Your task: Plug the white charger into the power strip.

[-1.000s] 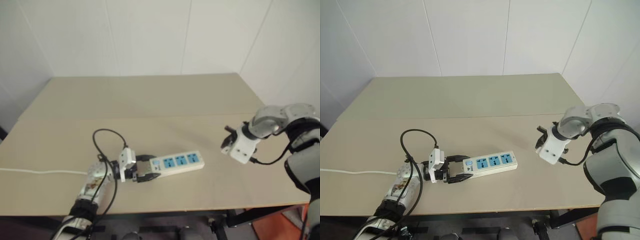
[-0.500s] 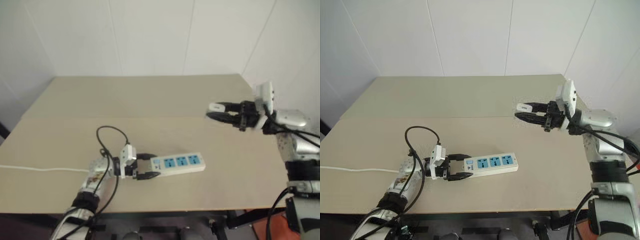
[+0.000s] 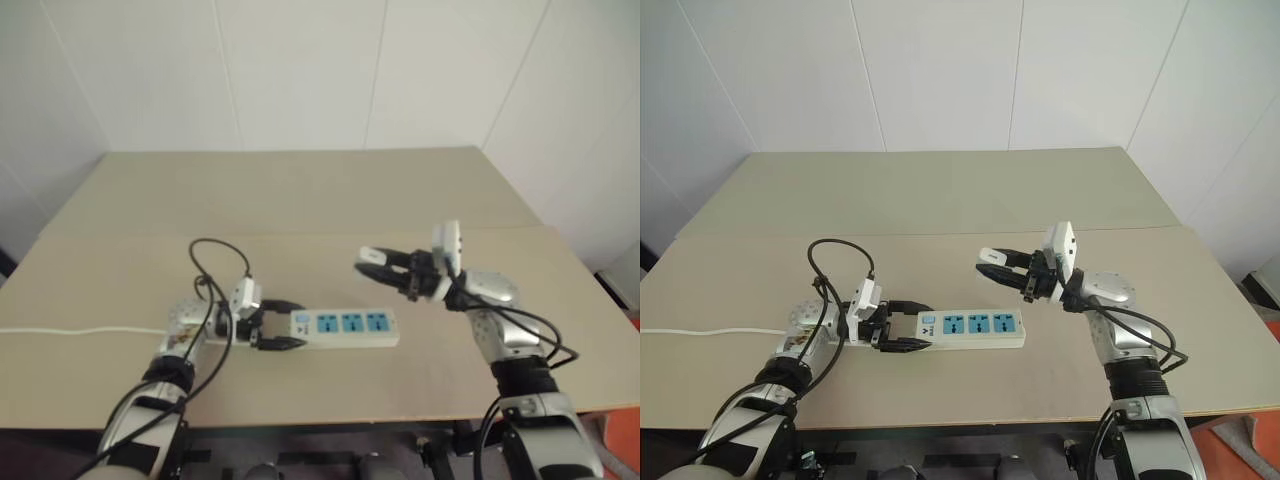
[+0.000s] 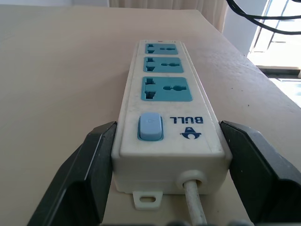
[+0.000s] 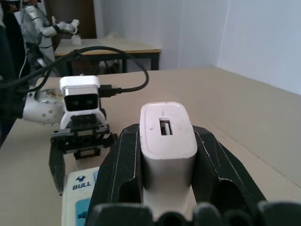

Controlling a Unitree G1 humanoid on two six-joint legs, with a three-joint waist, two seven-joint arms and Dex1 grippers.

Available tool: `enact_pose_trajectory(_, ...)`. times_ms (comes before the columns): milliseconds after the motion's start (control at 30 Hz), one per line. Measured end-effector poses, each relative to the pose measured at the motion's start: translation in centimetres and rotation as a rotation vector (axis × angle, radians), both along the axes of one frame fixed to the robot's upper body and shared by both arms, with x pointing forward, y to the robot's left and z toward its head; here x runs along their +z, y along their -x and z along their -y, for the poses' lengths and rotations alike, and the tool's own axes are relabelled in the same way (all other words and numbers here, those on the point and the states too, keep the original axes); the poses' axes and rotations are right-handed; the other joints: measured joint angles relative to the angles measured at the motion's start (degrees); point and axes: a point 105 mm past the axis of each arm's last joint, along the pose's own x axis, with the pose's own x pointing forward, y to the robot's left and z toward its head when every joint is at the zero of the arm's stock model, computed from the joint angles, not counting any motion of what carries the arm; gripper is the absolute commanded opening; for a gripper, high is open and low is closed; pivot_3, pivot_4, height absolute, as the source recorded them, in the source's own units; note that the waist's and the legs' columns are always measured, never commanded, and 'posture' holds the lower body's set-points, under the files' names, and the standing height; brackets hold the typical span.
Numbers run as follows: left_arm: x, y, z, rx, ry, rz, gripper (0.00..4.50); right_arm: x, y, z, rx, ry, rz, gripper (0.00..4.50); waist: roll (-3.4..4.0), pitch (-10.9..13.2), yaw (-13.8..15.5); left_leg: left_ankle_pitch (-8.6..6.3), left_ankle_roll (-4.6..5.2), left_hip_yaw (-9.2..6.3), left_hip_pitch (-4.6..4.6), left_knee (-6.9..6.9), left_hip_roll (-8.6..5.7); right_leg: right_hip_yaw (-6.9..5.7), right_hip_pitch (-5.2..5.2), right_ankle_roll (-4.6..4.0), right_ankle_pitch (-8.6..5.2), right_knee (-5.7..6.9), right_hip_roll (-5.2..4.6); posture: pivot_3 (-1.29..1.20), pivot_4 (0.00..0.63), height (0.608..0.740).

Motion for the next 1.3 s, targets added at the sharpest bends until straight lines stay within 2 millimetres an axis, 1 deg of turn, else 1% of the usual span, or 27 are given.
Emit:
enact_pose_trajectory(200,0.0,0.0,-0.3,-0.005,0.002,0.001,3.21,-1.6,0.6,-1.8,0.077,0.003,-0.042,1.1,0.0,0.0,-0.1,0.0,0.0,-0.02,0.02,0.0,0.01,0.0,0.0,0.0,0.0,0.03,0.02,0.0,0.15,0.74)
enact_pose_trajectory(367,0.0,0.0,-0.3,-0.008,0.006,0.0,3.21,-2.5,0.4,-3.1,0.114,-0.016,-0.126,1.1,0.0,0.0,-0.1,0.0,0.0,-0.02,0.02,0.0,0.01,0.0,0.0,0.0,0.0,0.03,0.02,0.0,0.15,0.74)
enact_pose_trajectory(467,0.0,0.0,-0.2,-0.011,0.006,0.0,3.21,-2.7,0.4,-3.7,0.136,-0.019,-0.148,1.1,0.0,0.0,-0.1,0.0,0.0,-0.03,0.02,-0.01,0.01,-0.01,0.0,0.0,0.0,0.03,0.02,0.0,0.15,0.74)
enact_pose_trajectory(633,-0.1,0.0,-0.2,-0.011,0.007,0.0,3.21,-3.8,0.4,-4.0,0.166,-0.013,-0.214,1.1,0.0,0.0,-0.1,0.0,0.0,-0.03,0.02,0.0,0.01,-0.01,0.0,0.0,0.0,0.03,0.02,0.0,0.15,0.74)
enact_pose_trajectory(800,-0.1,0.1,-0.2,-0.01,0.009,-0.005,3.21,-4.0,0.3,-4.2,0.171,-0.014,-0.235,1.1,0.0,0.0,-0.1,0.0,0.0,-0.03,0.02,0.0,0.01,-0.01,0.0,0.0,0.0,0.03,0.02,0.0,0.15,0.74)
enact_pose_trajectory(900,-0.1,0.1,-0.2,-0.012,0.01,-0.004,3.21,-4.3,0.2,-4.9,0.193,-0.011,-0.248,1.1,0.01,0.0,-0.1,0.0,0.0,-0.03,0.02,0.0,0.01,-0.01,0.0,0.0,0.0,0.03,0.02,0.0,0.15,0.74)
enact_pose_trajectory(1067,-0.1,0.3,-0.1,-0.017,0.011,0.001,3.21,-4.3,-0.2,-5.4,0.212,-0.007,-0.24,1.1,0.01,0.0,-0.1,0.0,0.0,-0.03,0.02,0.0,0.01,-0.01,0.0,0.0,0.0,0.03,0.01,0.0,0.15,0.74)
enact_pose_trajectory(1300,-0.2,0.4,-0.1,-0.019,0.01,0.003,3.21,-5.1,-0.2,-5.4,0.222,0.015,-0.249,1.1,0.01,0.0,-0.1,0.0,0.0,-0.04,0.02,0.0,0.01,-0.01,-0.01,0.0,0.0,0.04,0.01,0.0,0.15,0.74)
